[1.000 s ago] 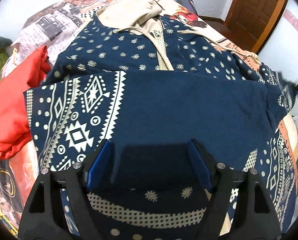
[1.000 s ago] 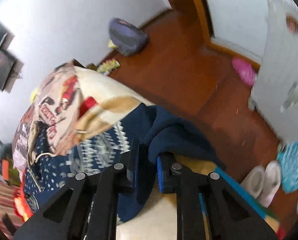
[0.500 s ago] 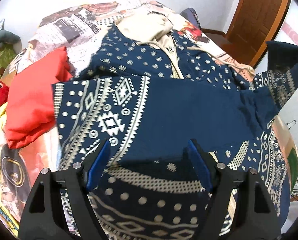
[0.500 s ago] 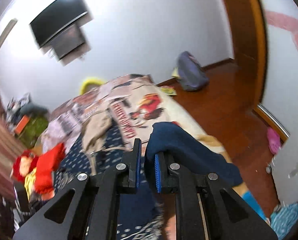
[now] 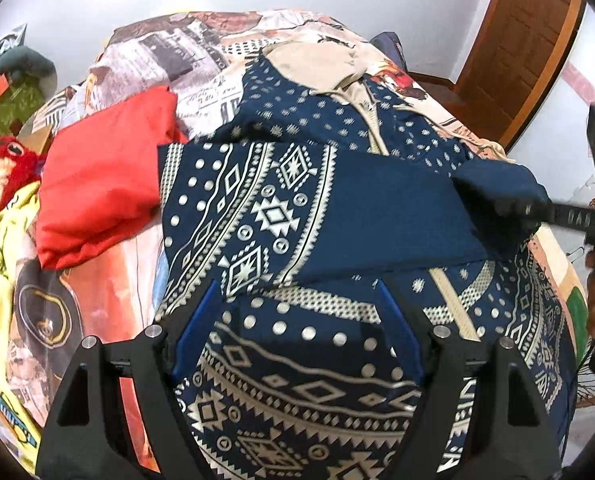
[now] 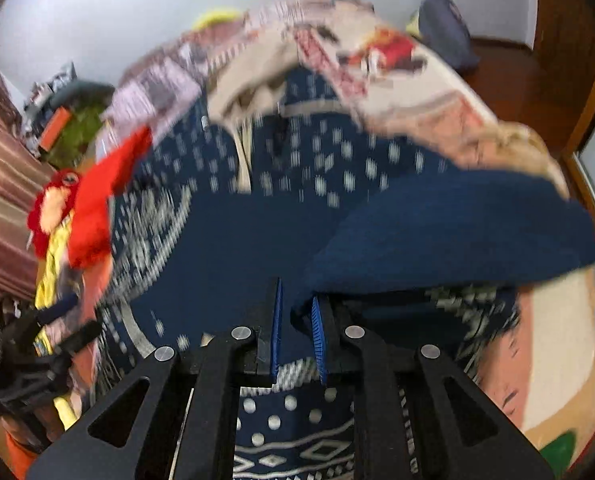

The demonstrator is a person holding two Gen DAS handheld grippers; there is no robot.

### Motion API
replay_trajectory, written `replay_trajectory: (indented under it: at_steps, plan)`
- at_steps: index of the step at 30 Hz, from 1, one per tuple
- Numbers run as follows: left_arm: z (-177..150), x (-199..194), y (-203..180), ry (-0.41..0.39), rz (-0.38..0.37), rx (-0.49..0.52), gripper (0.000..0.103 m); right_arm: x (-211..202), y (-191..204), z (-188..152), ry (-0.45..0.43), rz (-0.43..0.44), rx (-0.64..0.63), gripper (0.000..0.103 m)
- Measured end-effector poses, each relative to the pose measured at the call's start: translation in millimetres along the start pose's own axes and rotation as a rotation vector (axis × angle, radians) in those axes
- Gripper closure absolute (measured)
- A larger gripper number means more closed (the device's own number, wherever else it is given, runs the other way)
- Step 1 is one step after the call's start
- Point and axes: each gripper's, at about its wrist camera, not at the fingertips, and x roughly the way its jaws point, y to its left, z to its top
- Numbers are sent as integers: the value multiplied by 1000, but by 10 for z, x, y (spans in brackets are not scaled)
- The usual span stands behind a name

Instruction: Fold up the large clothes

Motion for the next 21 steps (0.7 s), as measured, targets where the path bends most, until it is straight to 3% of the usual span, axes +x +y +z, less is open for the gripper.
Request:
replay_trajectory:
  at_steps: [1, 4, 11, 15, 18, 21]
  plan:
    - [-22, 10, 19, 5, 0, -5, 25, 18, 9, -57, 22, -11, -11, 87]
    - [-55, 40, 41, 17, 1, -15, 25, -76, 19, -162, 58, -21, -47, 70]
    - [-47, 132, -50, 30, -12, -19, 25, -500, -116, -211, -61, -22, -25, 53]
    - [-17, 142, -154, 25, -11, 4, 25, -651, -524, -153, -145, -58, 104, 41]
    - [14, 157, -219, 21, -15, 17, 25, -595, -838, -127, -139, -74, 205, 41]
    - [45, 193, -254, 23, -17, 20, 25, -435, -1204, -120, -96, -35, 345, 41]
